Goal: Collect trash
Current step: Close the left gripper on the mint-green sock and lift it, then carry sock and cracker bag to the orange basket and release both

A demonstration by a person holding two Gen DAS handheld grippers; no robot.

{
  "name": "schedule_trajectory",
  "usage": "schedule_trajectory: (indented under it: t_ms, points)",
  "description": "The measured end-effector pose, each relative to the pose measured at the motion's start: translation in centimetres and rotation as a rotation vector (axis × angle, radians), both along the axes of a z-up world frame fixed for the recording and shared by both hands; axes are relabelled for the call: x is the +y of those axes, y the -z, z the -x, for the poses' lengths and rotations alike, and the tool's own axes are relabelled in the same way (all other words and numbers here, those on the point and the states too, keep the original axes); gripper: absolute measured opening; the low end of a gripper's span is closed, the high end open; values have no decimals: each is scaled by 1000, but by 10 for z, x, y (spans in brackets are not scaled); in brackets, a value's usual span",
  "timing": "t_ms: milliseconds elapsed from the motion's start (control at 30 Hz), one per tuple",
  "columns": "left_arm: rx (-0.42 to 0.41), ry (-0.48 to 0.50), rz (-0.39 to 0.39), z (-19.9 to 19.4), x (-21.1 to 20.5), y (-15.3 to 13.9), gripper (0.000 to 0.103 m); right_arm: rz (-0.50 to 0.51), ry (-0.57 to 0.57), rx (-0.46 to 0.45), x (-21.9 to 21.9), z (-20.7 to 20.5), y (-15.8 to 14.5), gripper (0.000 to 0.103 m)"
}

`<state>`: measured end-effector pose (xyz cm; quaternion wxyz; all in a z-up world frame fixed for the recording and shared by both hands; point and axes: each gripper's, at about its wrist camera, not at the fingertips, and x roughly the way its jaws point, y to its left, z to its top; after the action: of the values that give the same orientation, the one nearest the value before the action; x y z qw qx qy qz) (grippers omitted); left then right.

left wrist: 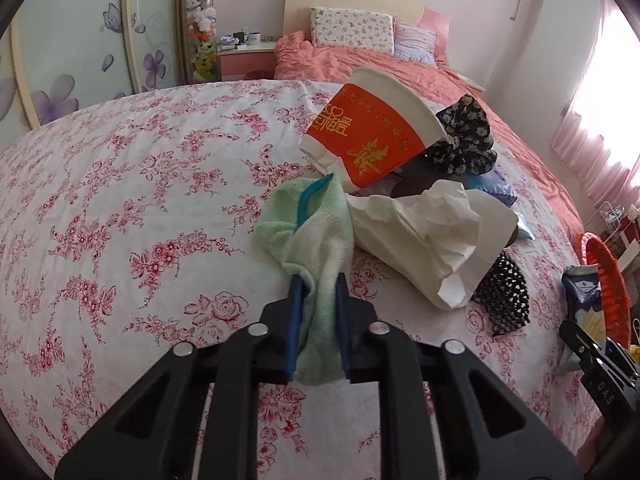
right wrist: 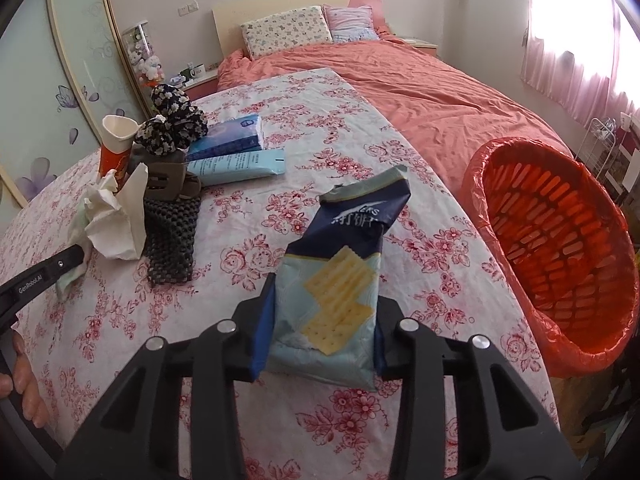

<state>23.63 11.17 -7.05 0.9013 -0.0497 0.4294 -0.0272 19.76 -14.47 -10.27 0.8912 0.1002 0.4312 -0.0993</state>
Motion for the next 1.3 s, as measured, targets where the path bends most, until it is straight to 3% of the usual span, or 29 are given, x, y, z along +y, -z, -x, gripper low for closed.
schedule_trajectory:
  t_ms: [233, 700, 1000, 1300]
  points:
    - [-45, 5, 28, 11, 8, -16, 14, -15, -6, -21, 1, 7, -6, 35]
    - [-154, 64, 53, 36, -7, -64, 14, -50, 0, -130, -10, 34, -51, 35]
    - [-215, 143, 83, 53, -40, -91, 14, -50, 24, -189, -26, 56, -74, 35]
    - [-251, 273, 128, 61, -98, -103, 14, -43, 108, -244, -70, 85, -89, 35]
